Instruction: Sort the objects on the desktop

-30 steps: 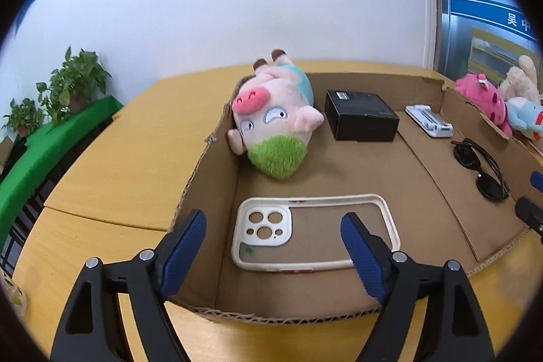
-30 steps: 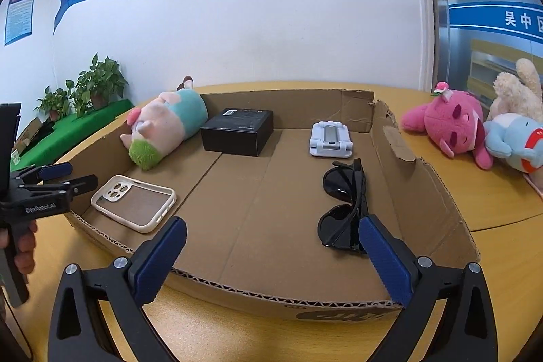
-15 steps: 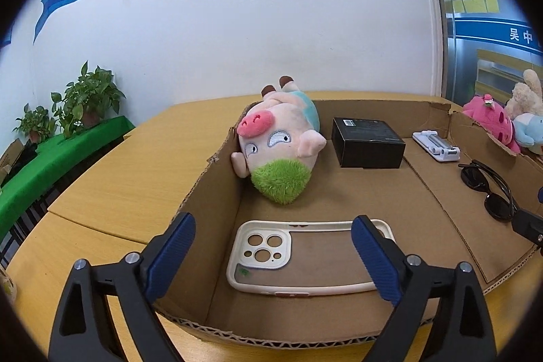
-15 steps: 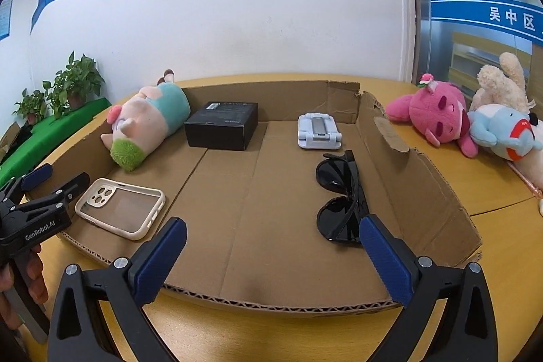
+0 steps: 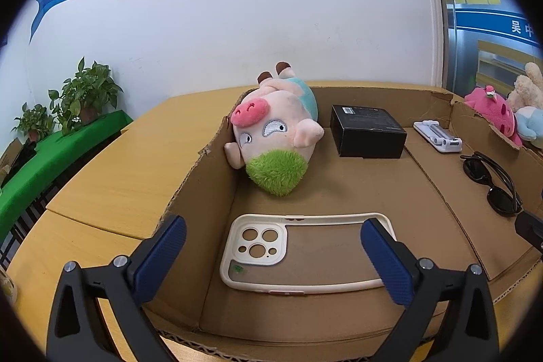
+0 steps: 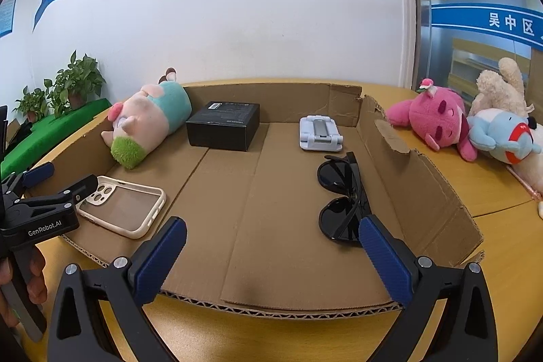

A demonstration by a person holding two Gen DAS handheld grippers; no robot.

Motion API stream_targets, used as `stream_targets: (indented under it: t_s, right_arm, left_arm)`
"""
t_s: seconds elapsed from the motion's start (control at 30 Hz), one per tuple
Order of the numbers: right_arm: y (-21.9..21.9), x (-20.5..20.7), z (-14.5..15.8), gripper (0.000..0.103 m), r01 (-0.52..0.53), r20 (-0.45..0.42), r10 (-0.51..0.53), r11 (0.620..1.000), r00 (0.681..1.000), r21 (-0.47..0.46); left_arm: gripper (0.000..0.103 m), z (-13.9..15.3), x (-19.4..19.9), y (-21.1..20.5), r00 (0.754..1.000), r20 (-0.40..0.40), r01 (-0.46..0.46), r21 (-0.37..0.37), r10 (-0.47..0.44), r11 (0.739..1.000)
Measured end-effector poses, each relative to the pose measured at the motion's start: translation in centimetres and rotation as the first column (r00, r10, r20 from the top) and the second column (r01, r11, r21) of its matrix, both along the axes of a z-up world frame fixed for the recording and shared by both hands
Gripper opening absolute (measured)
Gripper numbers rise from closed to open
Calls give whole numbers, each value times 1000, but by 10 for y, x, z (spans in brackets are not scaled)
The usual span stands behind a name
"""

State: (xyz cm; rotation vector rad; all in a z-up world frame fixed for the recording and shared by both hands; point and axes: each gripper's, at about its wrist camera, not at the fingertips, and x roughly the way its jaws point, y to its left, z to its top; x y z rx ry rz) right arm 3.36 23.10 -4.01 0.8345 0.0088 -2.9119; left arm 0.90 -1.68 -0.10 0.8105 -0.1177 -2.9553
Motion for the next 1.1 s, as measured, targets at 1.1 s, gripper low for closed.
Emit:
stream_targets:
  t_s: [1.1]
  right_arm:
    - [1, -1, 0, 103, -12, -23, 12, 1000, 1000, -6]
  left_arm:
    - [102, 1, -2, -1, 1000, 0, -7, 1, 7, 1000]
